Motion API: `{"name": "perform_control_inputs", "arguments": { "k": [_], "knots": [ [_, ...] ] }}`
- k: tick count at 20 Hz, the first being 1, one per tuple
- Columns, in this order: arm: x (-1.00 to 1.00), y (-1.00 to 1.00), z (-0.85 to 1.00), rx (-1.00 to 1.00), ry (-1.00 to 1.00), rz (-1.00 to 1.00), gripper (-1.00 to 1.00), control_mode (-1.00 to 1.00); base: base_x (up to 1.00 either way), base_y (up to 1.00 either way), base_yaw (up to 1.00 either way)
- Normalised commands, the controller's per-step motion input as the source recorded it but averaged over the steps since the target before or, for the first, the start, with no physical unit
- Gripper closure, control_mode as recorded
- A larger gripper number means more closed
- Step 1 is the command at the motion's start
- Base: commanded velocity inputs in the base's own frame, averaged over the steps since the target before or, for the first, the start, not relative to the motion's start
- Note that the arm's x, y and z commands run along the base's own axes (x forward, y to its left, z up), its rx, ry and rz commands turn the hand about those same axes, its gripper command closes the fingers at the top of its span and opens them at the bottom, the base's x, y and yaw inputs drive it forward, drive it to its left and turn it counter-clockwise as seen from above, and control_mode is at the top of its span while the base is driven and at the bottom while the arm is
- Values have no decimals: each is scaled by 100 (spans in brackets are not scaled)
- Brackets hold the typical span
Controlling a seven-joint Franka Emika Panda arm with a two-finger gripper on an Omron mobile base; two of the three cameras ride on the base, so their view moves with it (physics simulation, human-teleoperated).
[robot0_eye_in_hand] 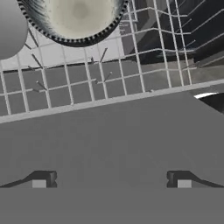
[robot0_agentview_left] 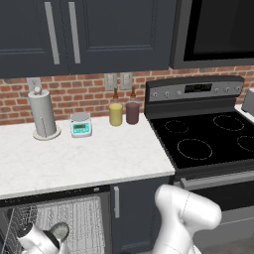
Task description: Pick up the cup and bowl from the counter, place them in the dishwasher, and close the dishwasher door.
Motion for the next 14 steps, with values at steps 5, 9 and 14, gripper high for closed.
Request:
{"name": "perform_control_inputs", "arguments": {
  "k": [5, 9, 14],
  "knots": [
    [1, 0, -35, 0, -21, 0, -100, -100, 0, 0, 0],
    [18, 0, -50, 4, -5, 0, -100, -100, 0, 0, 0],
    [29, 0, -38, 7, 0, 0, -100, -100, 0, 0, 0]
  ]
}}
